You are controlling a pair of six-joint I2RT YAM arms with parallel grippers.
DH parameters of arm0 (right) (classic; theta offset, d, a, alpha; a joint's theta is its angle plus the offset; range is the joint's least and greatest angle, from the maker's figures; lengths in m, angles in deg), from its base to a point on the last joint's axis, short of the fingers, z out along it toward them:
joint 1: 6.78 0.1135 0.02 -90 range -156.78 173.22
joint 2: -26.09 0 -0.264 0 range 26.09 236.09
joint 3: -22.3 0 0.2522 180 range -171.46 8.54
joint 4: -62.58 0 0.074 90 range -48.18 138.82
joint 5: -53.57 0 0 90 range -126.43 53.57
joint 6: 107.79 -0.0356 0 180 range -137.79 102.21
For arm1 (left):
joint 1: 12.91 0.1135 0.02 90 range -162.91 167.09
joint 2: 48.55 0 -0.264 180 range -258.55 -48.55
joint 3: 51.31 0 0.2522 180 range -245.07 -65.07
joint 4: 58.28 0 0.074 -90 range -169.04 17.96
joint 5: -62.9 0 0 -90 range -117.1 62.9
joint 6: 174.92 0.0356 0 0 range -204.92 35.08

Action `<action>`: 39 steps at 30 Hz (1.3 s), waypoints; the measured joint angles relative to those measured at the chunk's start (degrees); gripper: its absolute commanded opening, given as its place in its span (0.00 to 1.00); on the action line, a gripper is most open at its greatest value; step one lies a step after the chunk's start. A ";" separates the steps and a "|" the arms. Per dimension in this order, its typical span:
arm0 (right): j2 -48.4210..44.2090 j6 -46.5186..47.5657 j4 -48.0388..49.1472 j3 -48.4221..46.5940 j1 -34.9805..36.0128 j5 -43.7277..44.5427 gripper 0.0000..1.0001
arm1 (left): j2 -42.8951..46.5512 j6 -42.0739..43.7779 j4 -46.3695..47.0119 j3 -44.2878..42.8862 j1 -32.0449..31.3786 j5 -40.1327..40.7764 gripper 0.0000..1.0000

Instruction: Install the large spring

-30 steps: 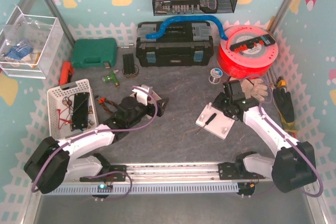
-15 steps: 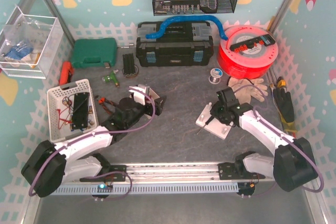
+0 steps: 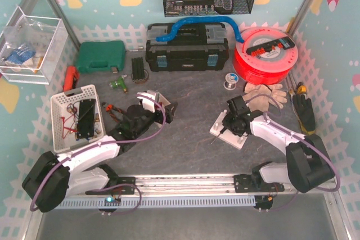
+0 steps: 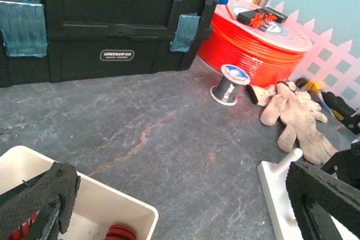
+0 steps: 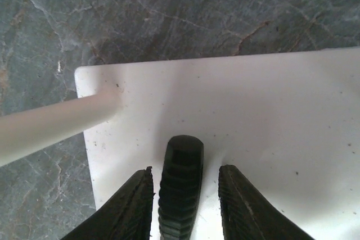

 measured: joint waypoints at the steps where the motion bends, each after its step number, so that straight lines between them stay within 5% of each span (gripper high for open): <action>1: 0.26 -0.20 0.33 0.15 0.00 0.11 0.36 | 0.00 0.00 0.00 0.02 0.00 0.04 0.99; 11: 1.05 -0.90 2.36 0.26 0.00 0.94 0.21 | 0.02 0.00 0.00 0.02 0.00 0.46 0.99; 22: -3.21 -1.36 0.35 0.13 0.00 2.38 0.16 | 0.02 0.00 0.00 0.04 -0.02 1.40 0.99; 33: -14.95 -2.12 -5.33 -10.84 -0.35 18.40 0.15 | 0.02 0.00 -0.02 0.24 -0.02 1.75 0.99; 39: -13.92 -4.87 -2.32 -13.35 -5.86 23.37 0.12 | 0.02 -0.02 -0.02 0.24 -0.02 1.75 0.99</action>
